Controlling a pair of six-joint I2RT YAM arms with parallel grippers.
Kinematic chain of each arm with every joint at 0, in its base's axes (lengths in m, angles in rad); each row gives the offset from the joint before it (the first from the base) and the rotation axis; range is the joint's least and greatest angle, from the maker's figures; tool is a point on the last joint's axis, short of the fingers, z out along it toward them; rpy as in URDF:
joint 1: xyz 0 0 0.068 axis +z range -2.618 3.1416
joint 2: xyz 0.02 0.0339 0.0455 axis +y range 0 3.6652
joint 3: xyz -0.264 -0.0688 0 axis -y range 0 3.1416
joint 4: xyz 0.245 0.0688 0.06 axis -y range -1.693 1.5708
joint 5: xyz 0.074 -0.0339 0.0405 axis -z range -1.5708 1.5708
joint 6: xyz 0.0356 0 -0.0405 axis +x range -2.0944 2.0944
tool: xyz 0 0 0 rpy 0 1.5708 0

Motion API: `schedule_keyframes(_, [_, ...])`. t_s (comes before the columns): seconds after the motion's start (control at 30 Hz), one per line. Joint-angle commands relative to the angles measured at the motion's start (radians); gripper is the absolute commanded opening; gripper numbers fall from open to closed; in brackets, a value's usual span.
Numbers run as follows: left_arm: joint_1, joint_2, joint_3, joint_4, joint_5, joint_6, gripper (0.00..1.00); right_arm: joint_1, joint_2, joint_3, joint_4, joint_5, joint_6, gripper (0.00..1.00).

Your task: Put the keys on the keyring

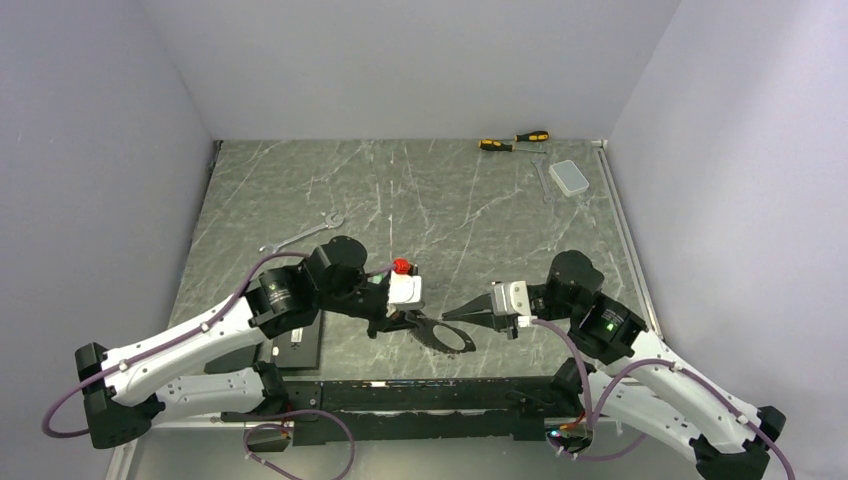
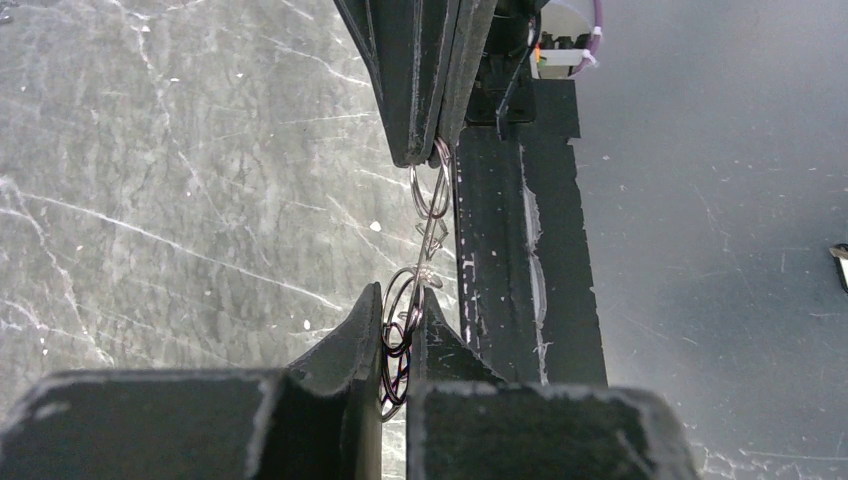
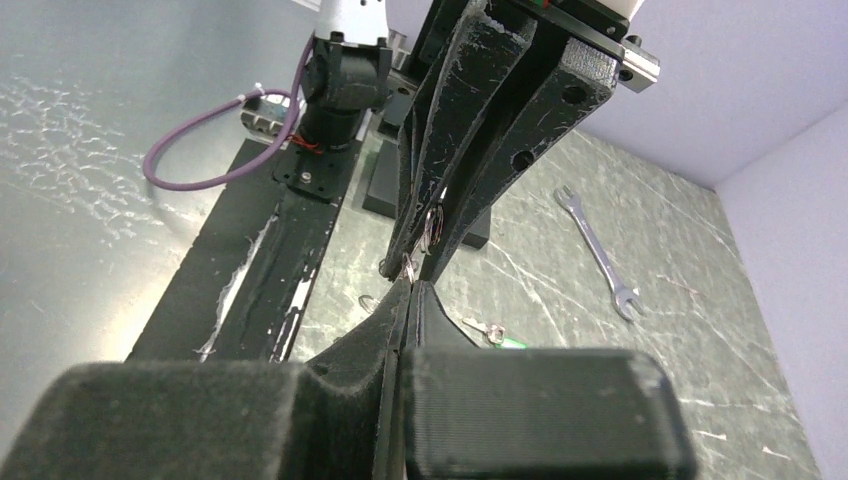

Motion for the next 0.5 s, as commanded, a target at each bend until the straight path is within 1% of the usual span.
schedule_keyframes(0.0, [-0.001, -0.008, 0.082, -0.035, 0.119, 0.028, 0.00, 0.003, 0.005, 0.062, -0.022, -0.053, -0.054, 0.00])
schedule_keyframes(0.17, [-0.001, 0.036, 0.136, -0.118, 0.167, 0.034, 0.00, 0.003, 0.014, 0.063, -0.017, -0.073, -0.047, 0.00])
schedule_keyframes(0.47, [0.000, 0.103, 0.145, -0.112, 0.229, 0.019, 0.00, 0.005, 0.037, 0.083, -0.023, -0.130, -0.039, 0.00])
